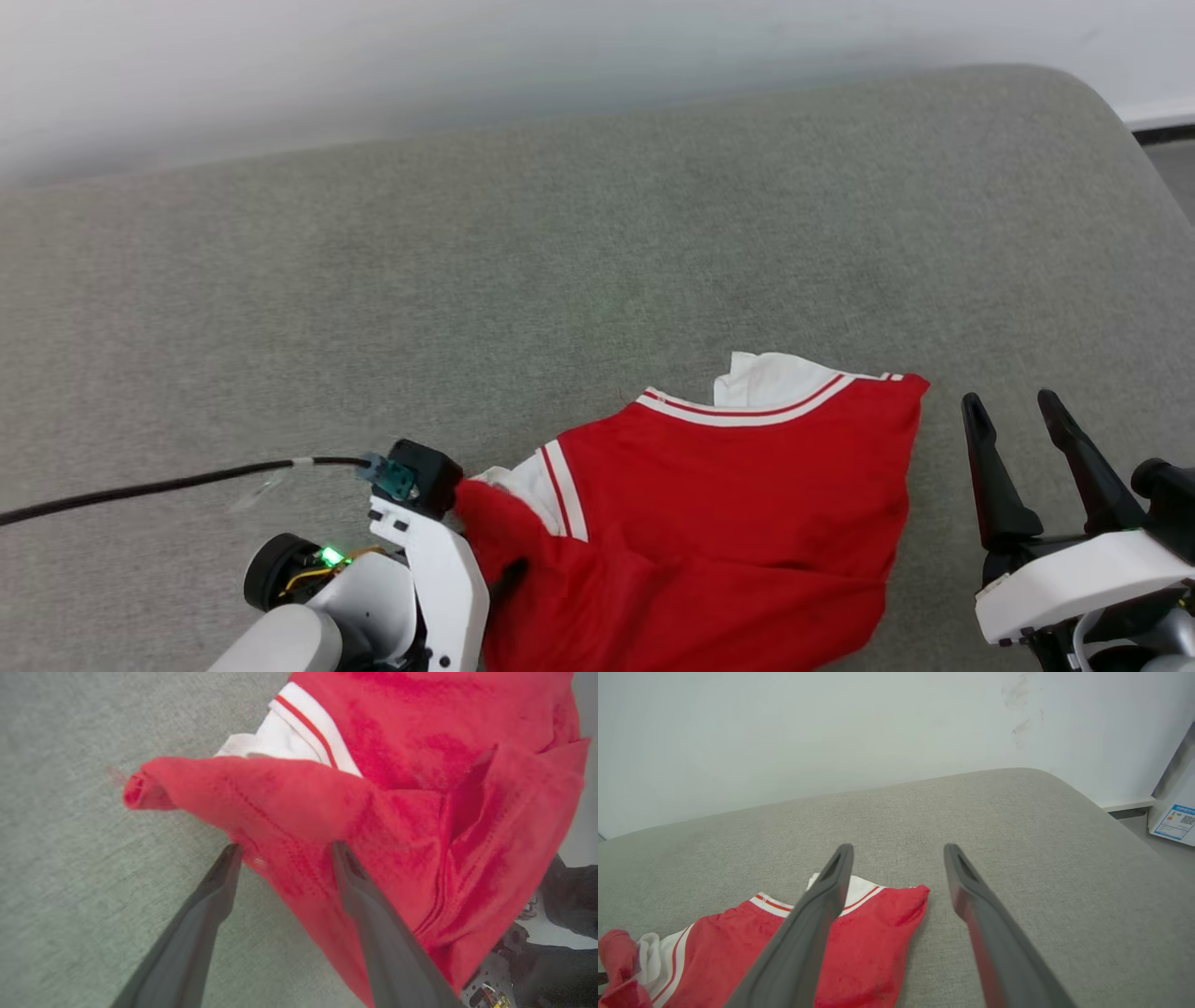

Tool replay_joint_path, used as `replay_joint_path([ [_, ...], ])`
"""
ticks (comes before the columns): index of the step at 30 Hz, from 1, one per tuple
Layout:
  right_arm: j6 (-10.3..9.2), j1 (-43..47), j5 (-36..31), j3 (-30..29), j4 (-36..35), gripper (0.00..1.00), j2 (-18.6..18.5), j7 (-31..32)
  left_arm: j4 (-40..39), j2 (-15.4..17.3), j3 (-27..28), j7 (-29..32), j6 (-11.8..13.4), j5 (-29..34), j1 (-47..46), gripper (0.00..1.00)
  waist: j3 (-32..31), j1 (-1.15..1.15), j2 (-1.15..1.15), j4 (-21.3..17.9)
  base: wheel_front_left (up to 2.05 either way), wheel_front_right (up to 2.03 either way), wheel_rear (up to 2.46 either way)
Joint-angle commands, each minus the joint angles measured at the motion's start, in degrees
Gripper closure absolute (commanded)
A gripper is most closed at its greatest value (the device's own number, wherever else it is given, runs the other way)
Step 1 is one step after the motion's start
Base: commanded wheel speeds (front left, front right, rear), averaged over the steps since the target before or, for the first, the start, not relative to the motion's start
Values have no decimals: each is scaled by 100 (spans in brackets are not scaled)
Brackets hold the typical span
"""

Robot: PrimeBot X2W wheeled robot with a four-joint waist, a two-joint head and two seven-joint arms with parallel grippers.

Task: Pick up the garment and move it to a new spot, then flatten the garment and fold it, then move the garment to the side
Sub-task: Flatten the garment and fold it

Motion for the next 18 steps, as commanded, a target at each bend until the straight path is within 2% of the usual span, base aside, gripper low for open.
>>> replay_joint_path([
  [1,-2,-103,79,-1,61,0,19,-79,-81,66,-59,184,-74,-77,-103,0,137,0,0,-104,0,0,0],
  [2,-1,-117,99,-4,100,0,20,-106,-122,83,-72,245,-115,-101,-116,9,162,0,0,-116,0,0,0],
  [3,-1,-129,98,-6,131,0,20,-124,-152,110,-92,285,-135,-91,-136,71,180,0,0,-125,0,0,0],
  [4,-1,-147,104,-12,153,0,20,-148,-173,111,-99,313,-164,-121,-134,100,193,0,0,-130,0,0,0],
  [11,-1,-156,131,-113,269,0,19,-214,-359,210,-117,243,-210,-29,-184,100,135,0,0,-5,0,0,0],
  [18,-1,-120,4,-178,195,0,19,-134,-743,413,-20,-5,52,195,186,100,-94,0,0,318,0,0,0],
])
